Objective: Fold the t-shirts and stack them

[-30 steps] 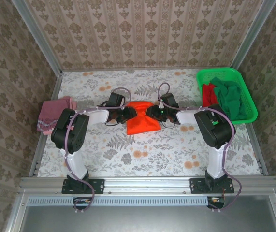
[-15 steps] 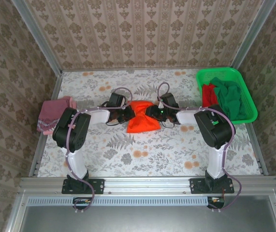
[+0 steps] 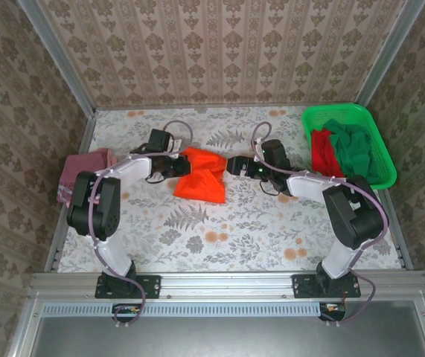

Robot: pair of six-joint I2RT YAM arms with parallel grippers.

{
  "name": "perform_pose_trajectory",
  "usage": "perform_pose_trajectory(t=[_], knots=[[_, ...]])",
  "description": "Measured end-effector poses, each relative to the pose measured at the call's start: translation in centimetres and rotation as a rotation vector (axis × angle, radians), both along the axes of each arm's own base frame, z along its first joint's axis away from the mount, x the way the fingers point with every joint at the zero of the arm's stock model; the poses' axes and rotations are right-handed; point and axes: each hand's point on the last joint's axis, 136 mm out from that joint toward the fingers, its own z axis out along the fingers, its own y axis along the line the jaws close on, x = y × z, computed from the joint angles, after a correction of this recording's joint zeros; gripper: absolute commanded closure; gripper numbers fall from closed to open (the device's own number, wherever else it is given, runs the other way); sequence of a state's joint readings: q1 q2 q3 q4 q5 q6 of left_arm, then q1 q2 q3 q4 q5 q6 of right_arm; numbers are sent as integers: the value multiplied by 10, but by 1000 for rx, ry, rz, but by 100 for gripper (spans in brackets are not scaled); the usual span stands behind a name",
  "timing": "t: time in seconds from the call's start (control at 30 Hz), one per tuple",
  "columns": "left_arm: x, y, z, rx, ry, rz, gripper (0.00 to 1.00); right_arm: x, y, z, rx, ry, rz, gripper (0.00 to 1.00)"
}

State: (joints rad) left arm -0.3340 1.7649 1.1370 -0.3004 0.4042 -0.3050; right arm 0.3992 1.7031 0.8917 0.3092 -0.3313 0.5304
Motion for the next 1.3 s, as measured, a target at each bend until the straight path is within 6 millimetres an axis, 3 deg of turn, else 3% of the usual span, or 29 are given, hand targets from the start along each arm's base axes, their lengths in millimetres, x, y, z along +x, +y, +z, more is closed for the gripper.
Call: perform_pose_trajectory(t=[0.13, 0.37, 0.5, 0.6, 0.73, 1.0, 1.17, 1.3], knots=[[-1, 27, 16, 71, -35, -43, 100, -12, 21, 15, -19, -104, 133, 0], [-3, 111, 24, 192, -13, 10, 100, -57, 94, 45, -35, -281, 451, 0], [-5, 147, 35, 261, -9, 16, 100, -62, 121, 73, -14, -373, 536, 0], [-10, 170, 44, 308, -14, 24, 100, -60, 126, 79, -14, -397, 560, 0], [-18, 203, 60, 361, -30, 46, 100, -59, 127, 70, -38, -380, 578, 0], [-16, 267, 108, 449, -110, 105, 100, -61, 125, 59, -58, -342, 587, 0], [-10, 294, 140, 478, -157, 140, 100, -61, 126, 61, -56, -342, 585, 0], [-3, 305, 154, 486, -177, 146, 100, -60, 126, 62, -57, -341, 585, 0]])
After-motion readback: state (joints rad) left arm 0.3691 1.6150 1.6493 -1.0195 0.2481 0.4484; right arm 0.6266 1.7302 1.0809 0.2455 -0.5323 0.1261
